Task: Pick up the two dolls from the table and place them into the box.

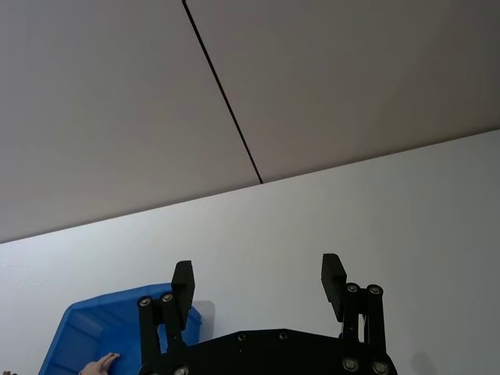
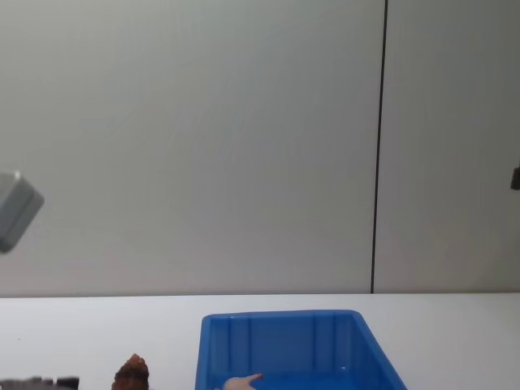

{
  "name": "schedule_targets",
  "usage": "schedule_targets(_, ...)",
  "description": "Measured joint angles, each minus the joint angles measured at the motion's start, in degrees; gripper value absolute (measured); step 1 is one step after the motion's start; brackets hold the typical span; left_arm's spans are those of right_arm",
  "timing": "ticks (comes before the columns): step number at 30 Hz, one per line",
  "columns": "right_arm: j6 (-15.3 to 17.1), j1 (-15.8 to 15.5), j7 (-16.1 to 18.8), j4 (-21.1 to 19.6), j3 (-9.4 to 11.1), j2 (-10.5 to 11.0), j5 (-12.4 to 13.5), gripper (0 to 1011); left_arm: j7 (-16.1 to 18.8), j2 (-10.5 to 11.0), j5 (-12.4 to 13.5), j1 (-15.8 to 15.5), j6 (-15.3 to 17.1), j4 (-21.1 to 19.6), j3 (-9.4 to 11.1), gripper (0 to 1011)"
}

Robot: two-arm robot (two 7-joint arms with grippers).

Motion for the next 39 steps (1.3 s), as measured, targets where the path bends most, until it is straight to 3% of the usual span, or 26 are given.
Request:
schedule_targets(16,-0.1,-0.1,-0.1,-0.2,0.2,0.1,0.1,1001,-5.5,-3.5,0.1,-4.4,-0.1,9.9,-0.1,1005)
schedule_targets(29,-0.2,-0.2,-0.2,-0.2,0.3,0.2,0.2,1001,-6.9,-6.1,1.7,-7.6,-0.2,15.4,0.0,1000)
schedule_targets(34,-0.2,-0.2,-0.2,-0.2,0.3,0.2,0.2,1001,-7.1,-6.6,2.0,-8.2,-0.2,16.3,0.1,910)
schedule_targets(39,-0.2,-0.2,-0.2,-0.2,0.3,0.2,0.2,1001,-7.2,-6.9,2.2,-8.7,-0.3,17.1,0.1,754)
